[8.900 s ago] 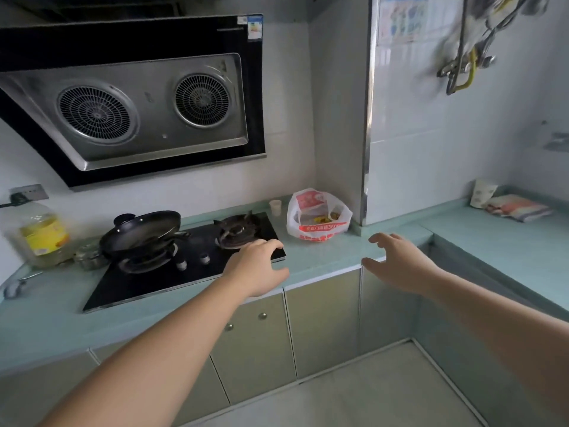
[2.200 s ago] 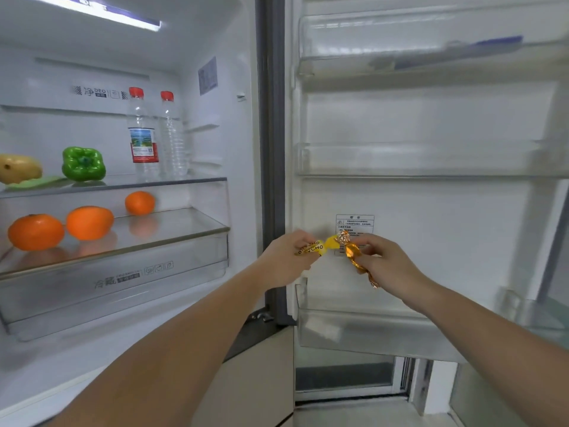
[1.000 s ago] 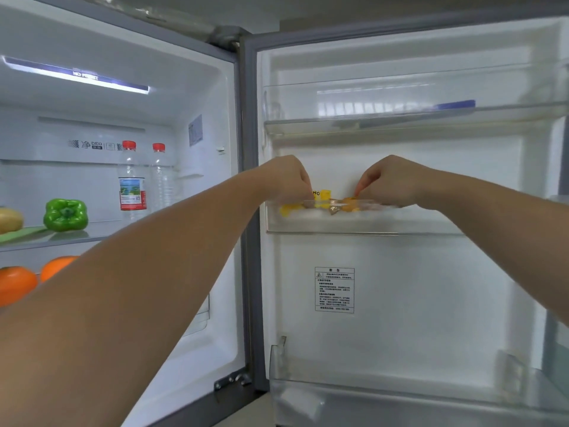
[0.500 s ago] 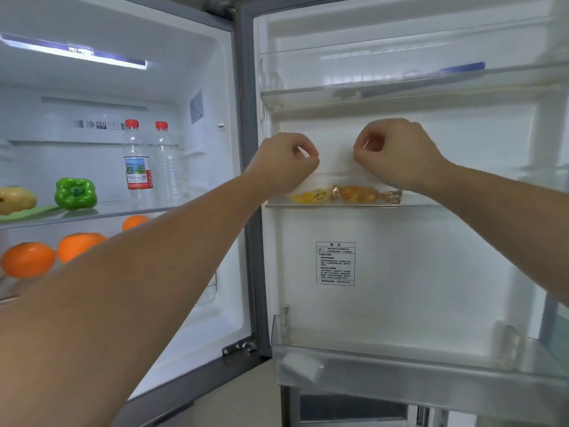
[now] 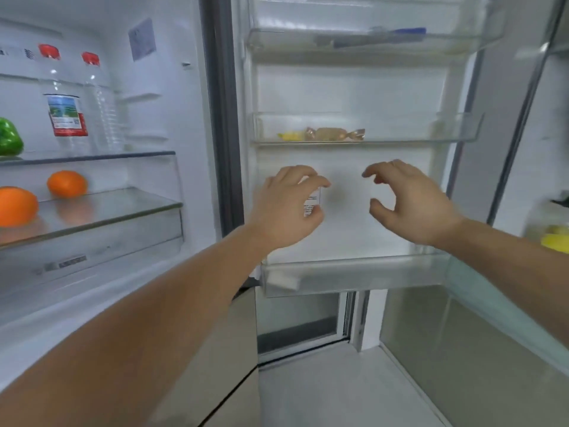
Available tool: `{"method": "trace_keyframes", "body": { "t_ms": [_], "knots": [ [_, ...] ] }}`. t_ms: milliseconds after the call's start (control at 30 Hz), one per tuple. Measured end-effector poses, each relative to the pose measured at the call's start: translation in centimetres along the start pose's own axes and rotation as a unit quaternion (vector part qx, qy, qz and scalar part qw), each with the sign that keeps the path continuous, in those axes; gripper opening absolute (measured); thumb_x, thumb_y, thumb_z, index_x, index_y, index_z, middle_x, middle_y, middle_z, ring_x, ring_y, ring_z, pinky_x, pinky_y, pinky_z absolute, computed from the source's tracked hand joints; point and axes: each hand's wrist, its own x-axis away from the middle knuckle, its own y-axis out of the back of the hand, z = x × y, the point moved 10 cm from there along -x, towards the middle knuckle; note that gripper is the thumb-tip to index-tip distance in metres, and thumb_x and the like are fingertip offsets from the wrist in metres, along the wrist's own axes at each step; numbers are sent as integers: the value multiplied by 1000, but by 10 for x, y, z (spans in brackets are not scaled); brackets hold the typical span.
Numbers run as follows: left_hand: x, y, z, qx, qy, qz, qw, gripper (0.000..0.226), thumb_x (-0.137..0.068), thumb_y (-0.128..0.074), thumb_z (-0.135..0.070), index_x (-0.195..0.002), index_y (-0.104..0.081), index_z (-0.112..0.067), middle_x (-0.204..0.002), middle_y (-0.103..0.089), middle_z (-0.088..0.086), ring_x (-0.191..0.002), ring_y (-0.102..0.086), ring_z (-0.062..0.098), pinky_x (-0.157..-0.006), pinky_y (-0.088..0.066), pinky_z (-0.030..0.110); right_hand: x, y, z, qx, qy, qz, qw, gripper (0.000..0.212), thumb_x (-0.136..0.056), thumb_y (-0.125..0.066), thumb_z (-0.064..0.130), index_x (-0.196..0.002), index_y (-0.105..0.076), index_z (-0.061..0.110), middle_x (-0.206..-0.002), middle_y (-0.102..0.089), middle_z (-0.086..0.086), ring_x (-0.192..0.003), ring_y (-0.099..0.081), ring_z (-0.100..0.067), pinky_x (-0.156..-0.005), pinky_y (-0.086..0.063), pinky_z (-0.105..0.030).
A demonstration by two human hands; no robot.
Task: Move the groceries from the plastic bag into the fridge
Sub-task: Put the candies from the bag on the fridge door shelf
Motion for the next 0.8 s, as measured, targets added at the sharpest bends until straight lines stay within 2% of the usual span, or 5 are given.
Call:
{"method": "trace_keyframes", "body": {
  "t_ms": [133, 333, 567, 667, 800],
  "knots": [
    [27, -39, -22, 44, 17, 89, 995, 49, -79, -52, -38, -127, -58, -28, -129, -54, -4, -121, -46, 21, -99, -40, 37, 67, -1, -19, 15, -102, 88, 991, 45, -87, -60, 25, -130, -46, 27, -116, -51, 3, -110, -50, -13, -91, -45, -38],
    [29, -76, -127, 107, -27, 169, 979, 49, -85, -59, -36, -132, -50, -30, -135, -49, -5, -123, -44, 20, -101, -40, 38, 160, 63, -62, 37, -222, 107, 968, 49, -86, -63, 27, -132, -46, 26, -118, -51, 2, -109, -52, -16, -92, -46, -34],
    [28, -109, -324, 201, -101, 193, 955, 51, -81, -61, -39, -130, -52, -29, -131, -51, -4, -121, -47, 20, -100, -41, 36, 305, 187, -123, 79, -327, 75, 939, 49, -85, -63, 28, -131, -48, 25, -119, -51, 3, -104, -48, -11, -96, -43, -30],
    [42, -130, -429, 258, -118, 228, 931, 51, -80, -61, -40, -129, -53, -30, -134, -50, -6, -124, -46, 16, -103, -40, 35, 394, 255, -150, 102, -395, 73, 910, 47, -88, -61, 30, -133, -46, 26, -116, -49, 5, -104, -48, -11, -92, -42, -27],
    [70, -150, -578, 325, -149, 267, 895, 51, -72, -58, -46, -121, -56, -33, -126, -53, -9, -120, -50, 14, -100, -44, 37, 523, 346, -178, 135, -493, 49, 858, 45, -88, -61, 31, -131, -47, 27, -121, -50, 4, -103, -49, -10, -89, -44, -26]
  ]
}}
